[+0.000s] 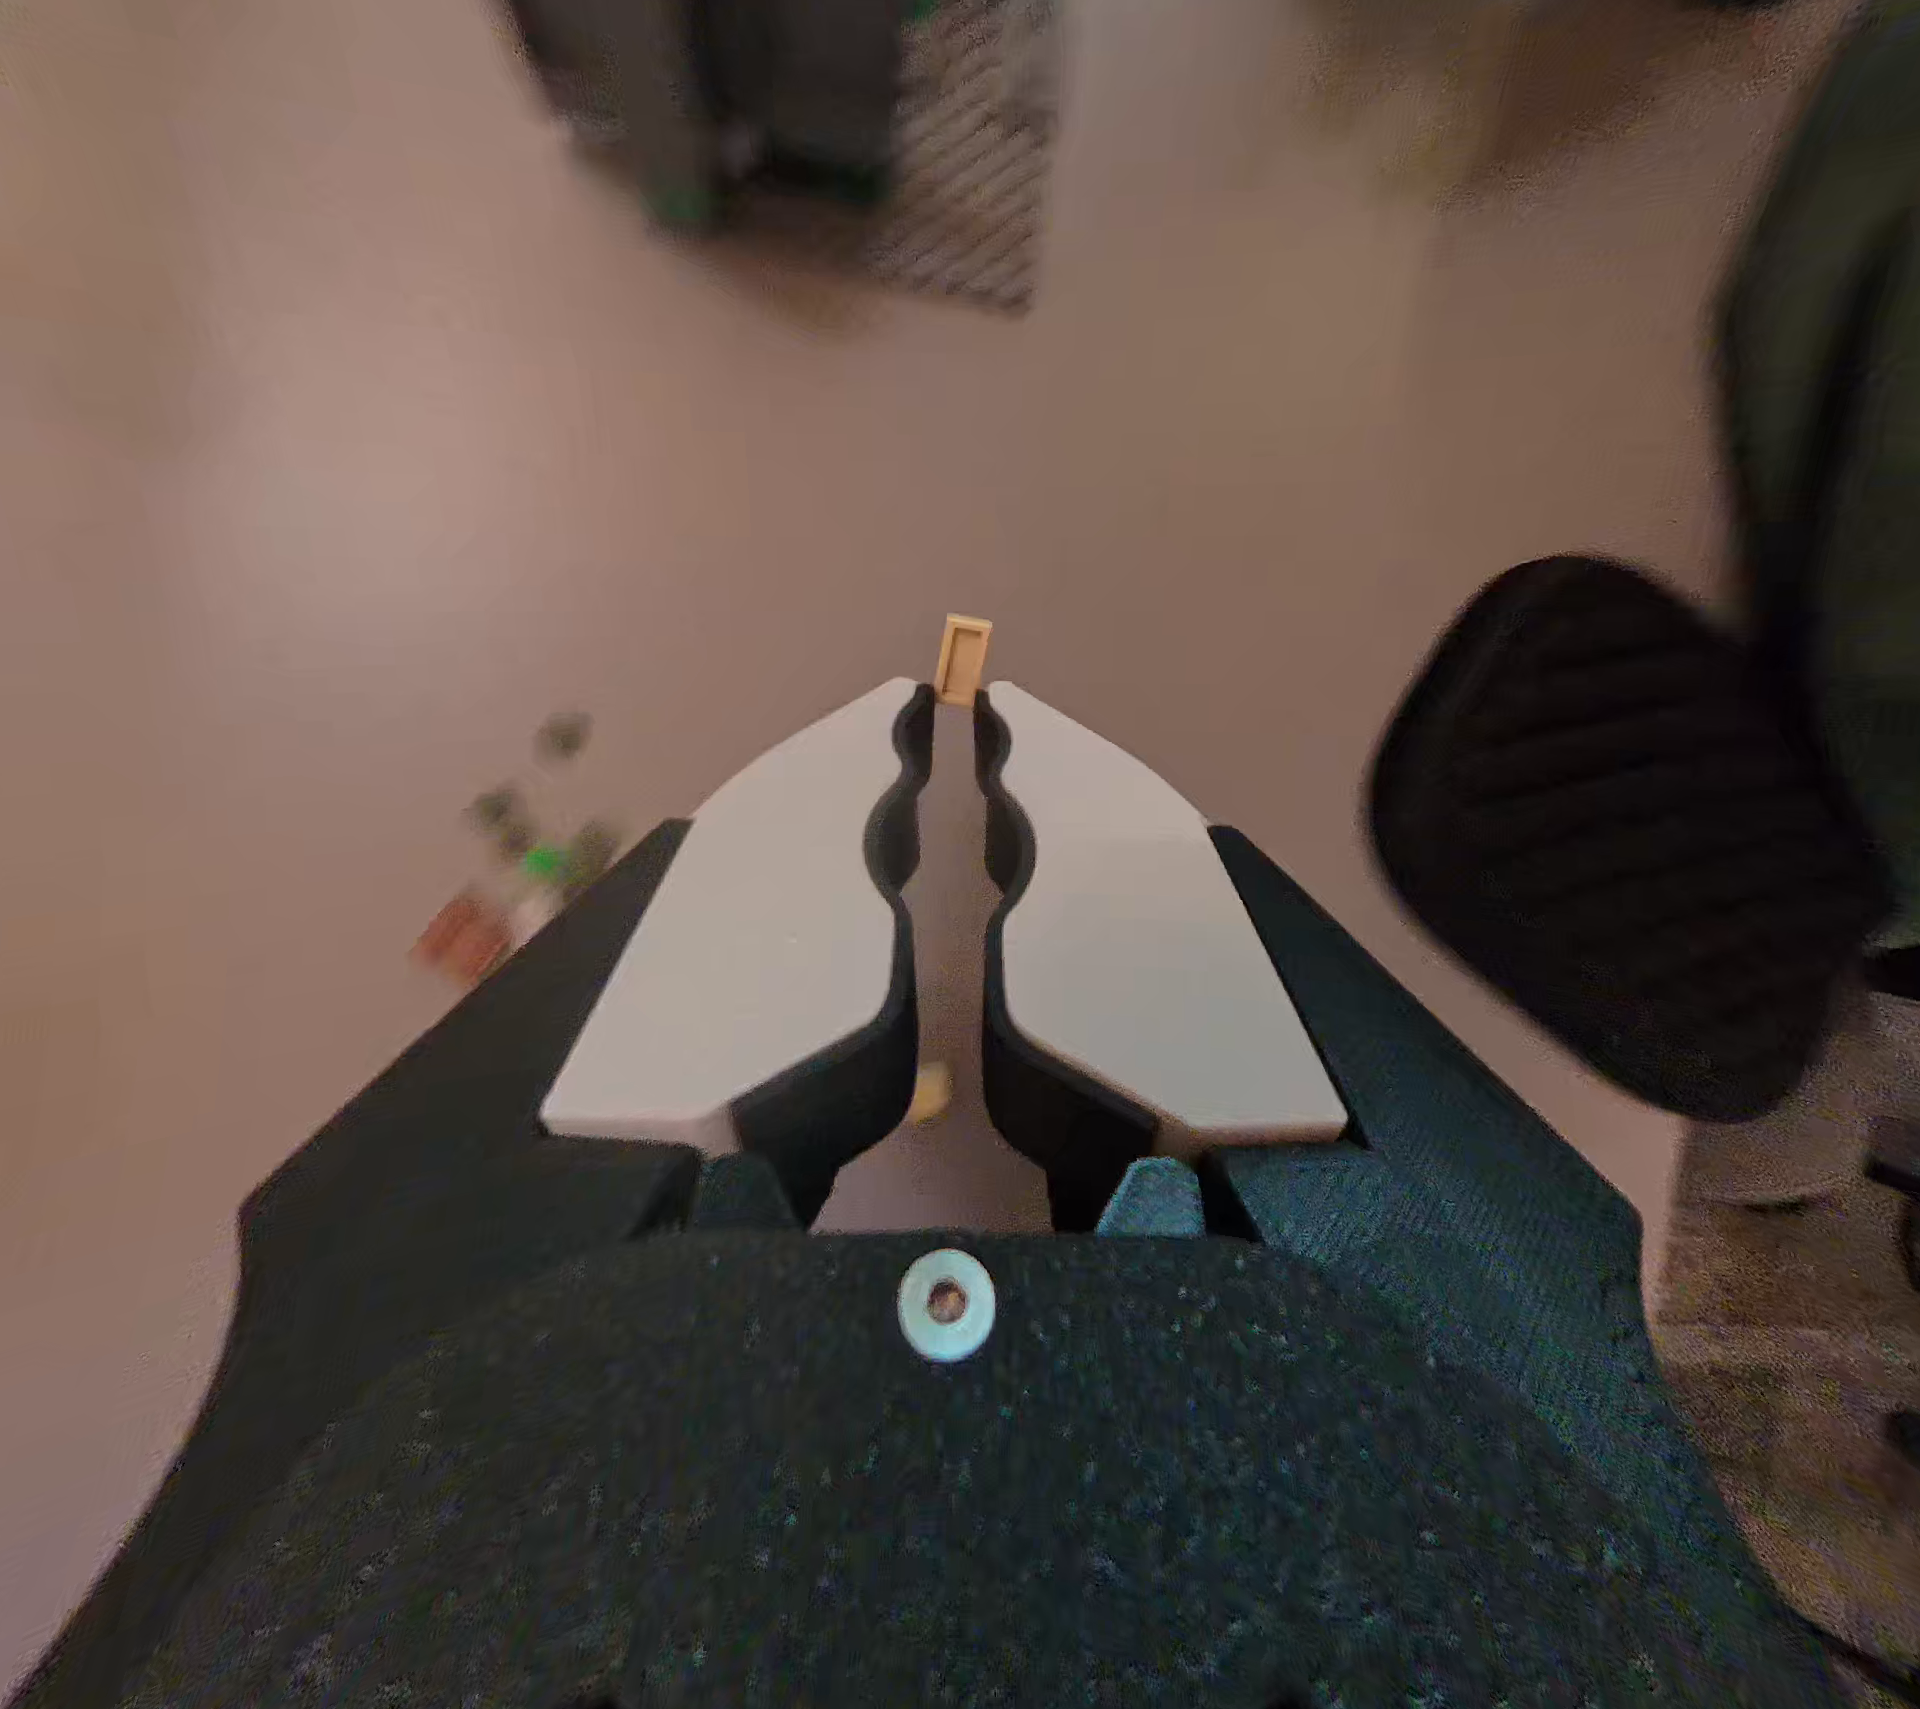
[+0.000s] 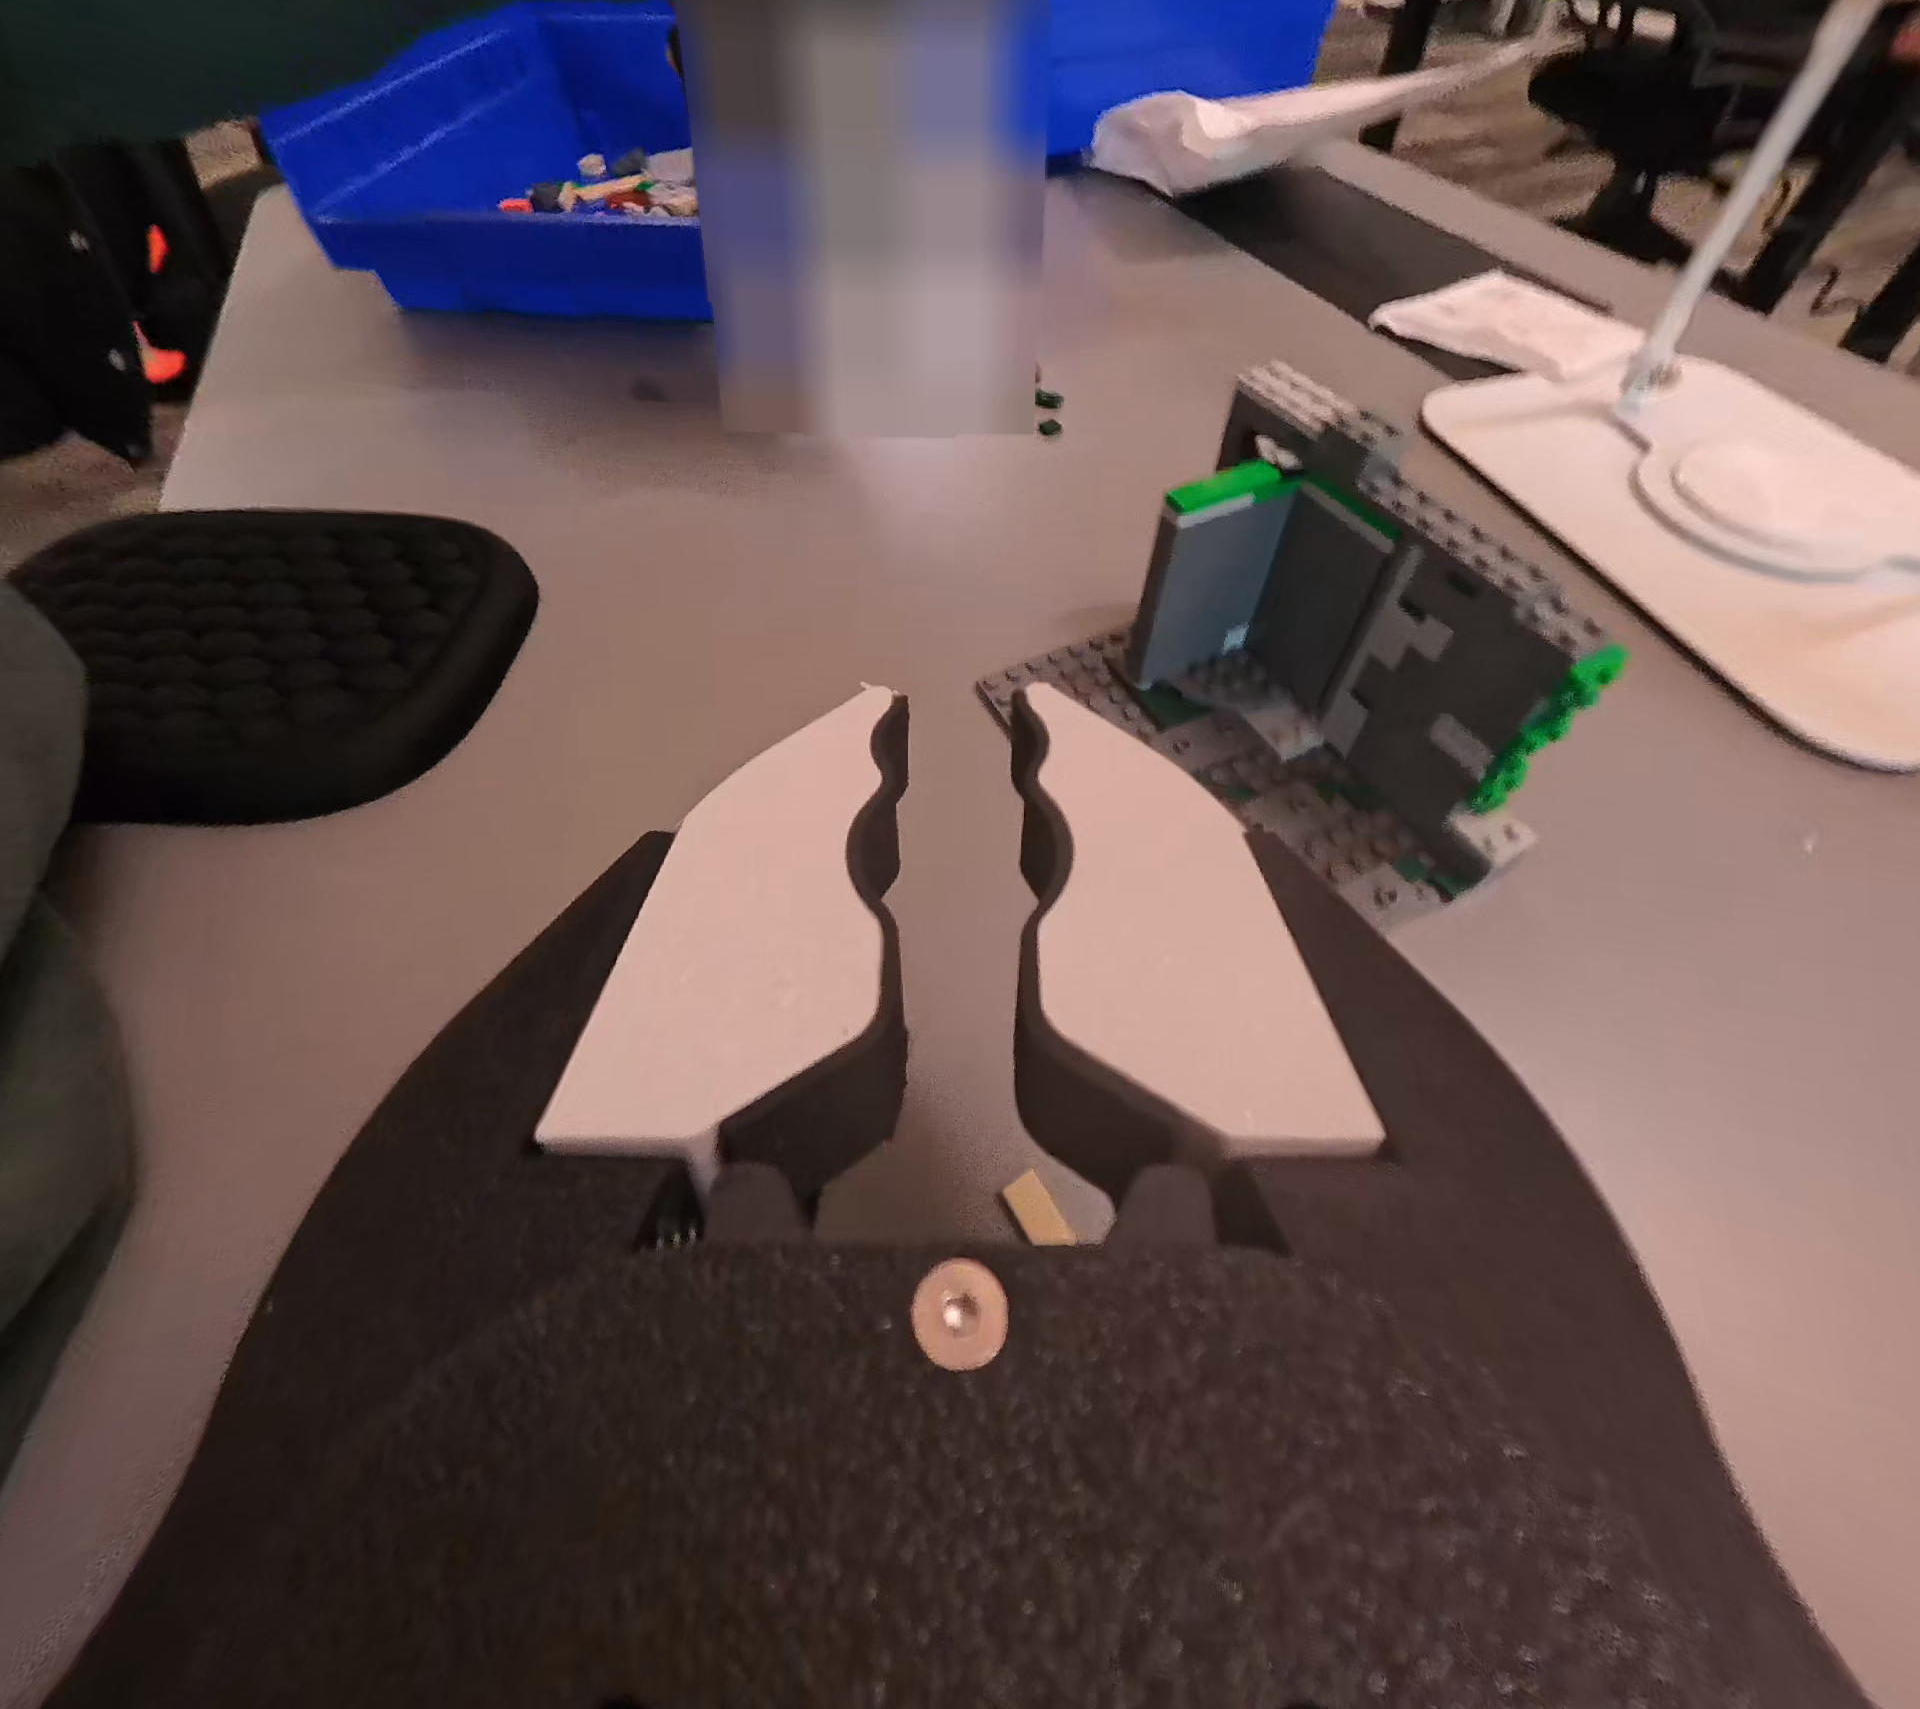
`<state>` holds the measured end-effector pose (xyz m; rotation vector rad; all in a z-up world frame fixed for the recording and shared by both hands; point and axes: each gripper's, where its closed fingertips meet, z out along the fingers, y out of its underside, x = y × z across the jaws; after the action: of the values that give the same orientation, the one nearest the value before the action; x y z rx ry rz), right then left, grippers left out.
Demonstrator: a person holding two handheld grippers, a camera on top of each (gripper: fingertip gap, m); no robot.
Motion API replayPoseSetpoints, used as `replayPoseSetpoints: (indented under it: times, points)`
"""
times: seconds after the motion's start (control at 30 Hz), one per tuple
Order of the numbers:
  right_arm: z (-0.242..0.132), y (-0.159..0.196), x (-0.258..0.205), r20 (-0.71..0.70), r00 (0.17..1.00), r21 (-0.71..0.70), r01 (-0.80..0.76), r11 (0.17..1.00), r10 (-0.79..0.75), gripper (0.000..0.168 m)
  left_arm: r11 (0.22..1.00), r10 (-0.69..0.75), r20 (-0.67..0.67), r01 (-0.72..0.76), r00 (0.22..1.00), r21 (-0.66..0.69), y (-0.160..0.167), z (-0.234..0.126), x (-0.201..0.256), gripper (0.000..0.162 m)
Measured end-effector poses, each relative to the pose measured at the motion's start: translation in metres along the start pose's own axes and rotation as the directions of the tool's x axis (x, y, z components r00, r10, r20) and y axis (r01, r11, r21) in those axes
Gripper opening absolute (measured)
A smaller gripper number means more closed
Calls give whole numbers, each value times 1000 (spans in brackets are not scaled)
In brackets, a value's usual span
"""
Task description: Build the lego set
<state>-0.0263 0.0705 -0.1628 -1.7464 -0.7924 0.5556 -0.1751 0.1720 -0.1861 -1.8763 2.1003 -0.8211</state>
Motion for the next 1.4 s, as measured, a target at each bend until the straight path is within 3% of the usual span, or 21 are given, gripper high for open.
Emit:
replayPoseSetpoints:
  times: [0.17, 0.37, 0.5, 0.7, 0.8, 0.87, 1.0, 1.07, 1.17, 1.4]
  points:
    - [5, -8, -33, 54, 939, 14, 340, 940, -341, 19, 992, 94, -248, -70, 964, 104, -48, 41, 73, 7]
    - [5, -8, -70, 83, 717, 50, 691, 721, -692, 21, 984, 152, -462, -91, 874, 153, -84, 76, 126, 7]
    - [1, 3, -75, 139, 627, 26, 771, 636, -766, 20, 984, 166, -532, -105, 830, 143, -91, 88, 140, 7]
    - [-5, 11, -78, 188, 637, 13, 760, 650, -748, 3, 983, 181, -553, -124, 813, 138, -94, 96, 145, 7]
    - [-8, 10, -76, 195, 758, 10, 634, 774, -623, 3, 978, 195, -535, -122, 822, 169, -97, 95, 144, 8]
    - [-11, 8, -71, 207, 868, 1, 461, 887, -452, 3, 965, 237, -471, -150, 850, 214, -100, 93, 141, 13]
    - [-16, 15, -57, 220, 974, -80, 80, 994, -60, 2, 901, 330, -199, -245, 923, 358, -114, 89, 129, 16]
    - [-18, 20, -54, 226, 963, -125, -117, 985, 144, 2, 862, 348, -59, -295, 936, 413, -120, 88, 125, 16]
    - [-20, 19, -55, 258, 867, -152, -399, 904, 426, 2, 818, 354, 83, -352, 931, 455, -124, 90, 127, 17]
    - [-24, 8, -55, 292, 667, -190, -662, 725, 685, 2, 731, 361, 294, -464, 885, 500, -130, 92, 136, 18]
